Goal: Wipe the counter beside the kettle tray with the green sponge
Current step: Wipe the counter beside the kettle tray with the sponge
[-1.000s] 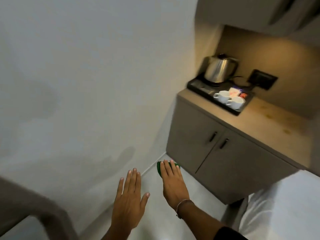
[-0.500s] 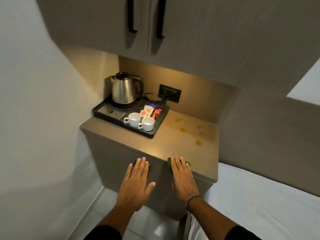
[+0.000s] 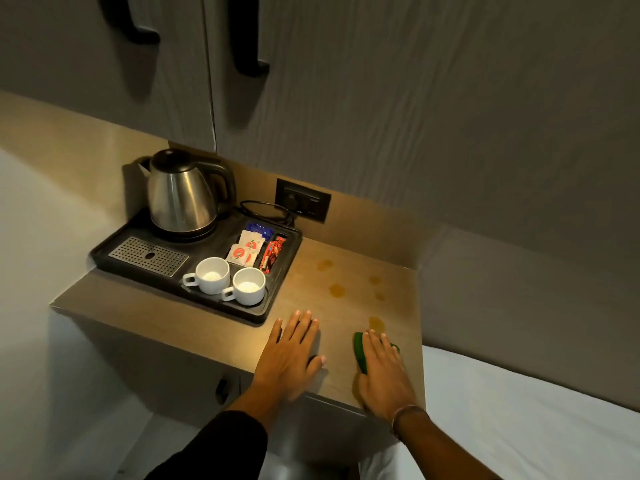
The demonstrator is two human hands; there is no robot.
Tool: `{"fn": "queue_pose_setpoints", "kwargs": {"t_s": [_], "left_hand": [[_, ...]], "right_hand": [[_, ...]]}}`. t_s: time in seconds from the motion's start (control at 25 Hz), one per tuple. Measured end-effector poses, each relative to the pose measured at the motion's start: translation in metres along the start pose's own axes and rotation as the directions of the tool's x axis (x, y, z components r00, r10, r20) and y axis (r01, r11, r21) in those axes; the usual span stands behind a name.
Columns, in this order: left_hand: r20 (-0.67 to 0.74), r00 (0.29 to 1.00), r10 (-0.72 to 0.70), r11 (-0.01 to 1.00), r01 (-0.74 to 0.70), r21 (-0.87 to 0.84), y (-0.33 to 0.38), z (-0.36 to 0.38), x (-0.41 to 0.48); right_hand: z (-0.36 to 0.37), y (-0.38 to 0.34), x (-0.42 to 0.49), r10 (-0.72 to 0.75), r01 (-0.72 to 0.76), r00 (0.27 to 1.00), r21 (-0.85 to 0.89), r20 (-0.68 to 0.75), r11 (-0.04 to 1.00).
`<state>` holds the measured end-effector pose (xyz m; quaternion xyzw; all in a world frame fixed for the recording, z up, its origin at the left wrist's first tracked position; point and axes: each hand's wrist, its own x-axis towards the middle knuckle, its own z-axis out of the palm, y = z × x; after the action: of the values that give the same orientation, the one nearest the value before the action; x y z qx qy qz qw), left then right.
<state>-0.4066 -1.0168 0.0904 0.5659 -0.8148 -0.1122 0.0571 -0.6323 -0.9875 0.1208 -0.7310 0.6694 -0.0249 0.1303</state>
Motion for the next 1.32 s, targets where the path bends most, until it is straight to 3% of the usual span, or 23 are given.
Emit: {"fn": "queue_pose_setpoints", "kwargs": {"t_s": [0.08, 0.32, 0.52, 0.72, 0.92, 1.0, 1.12, 1.16, 1.32], "left_hand": [[0.036, 0.999, 0.008, 1.000, -0.008, -0.014, -0.005, 0.006, 0.011], [0.022, 0.999, 0.025, 1.000, -0.024, -0.010, -0.009, 0.025, 0.017], [-0.012, 1.000, 0.024, 1.000, -0.024, -0.019, -0.009, 0.030, 0.017], [-0.074, 0.996, 0.042, 0.998, -0.045, -0.038, -0.013, 0.036, 0.019], [-0.080, 0.996, 0.029, 0.998, -0.033, -0.045, -0.013, 0.040, 0.018], [-0.060, 0.998, 0.035, 0.998, -0.038, -0.043, -0.014, 0.038, 0.021], [-0.037, 0.999, 0.038, 0.998, -0.040, -0.053, -0.014, 0.037, 0.023], [-0.041, 0.999, 0.036, 0.998, -0.038, -0.059, -0.014, 0.037, 0.023], [-0.050, 0.998, 0.030, 0.997, -0.034, -0.073, -0.014, 0.035, 0.022]], "right_hand": [[0.006, 0.003, 0.001, 0.030, -0.031, 0.999, 0.034, 0.031, 0.999], [0.024, 0.002, 0.018, 0.090, -0.087, 0.992, 0.041, -0.093, 0.995], [0.038, 0.046, 0.000, -0.116, 0.116, 0.987, -0.003, -0.112, 0.993], [0.006, 0.067, 0.079, 0.057, -0.039, 0.984, 0.109, -0.169, 0.993], [0.025, 0.064, 0.046, -0.266, 0.270, 0.960, 0.045, -0.085, 0.962], [0.016, 0.087, 0.057, -0.240, 0.247, 0.964, 0.055, -0.116, 0.967], [-0.006, 0.077, 0.123, -0.049, 0.064, 0.988, 0.096, -0.144, 0.993], [-0.006, 0.067, 0.133, -0.054, 0.067, 0.989, 0.088, -0.136, 0.994], [0.006, 0.093, 0.096, -0.297, 0.303, 0.951, 0.076, -0.086, 0.950]]}}
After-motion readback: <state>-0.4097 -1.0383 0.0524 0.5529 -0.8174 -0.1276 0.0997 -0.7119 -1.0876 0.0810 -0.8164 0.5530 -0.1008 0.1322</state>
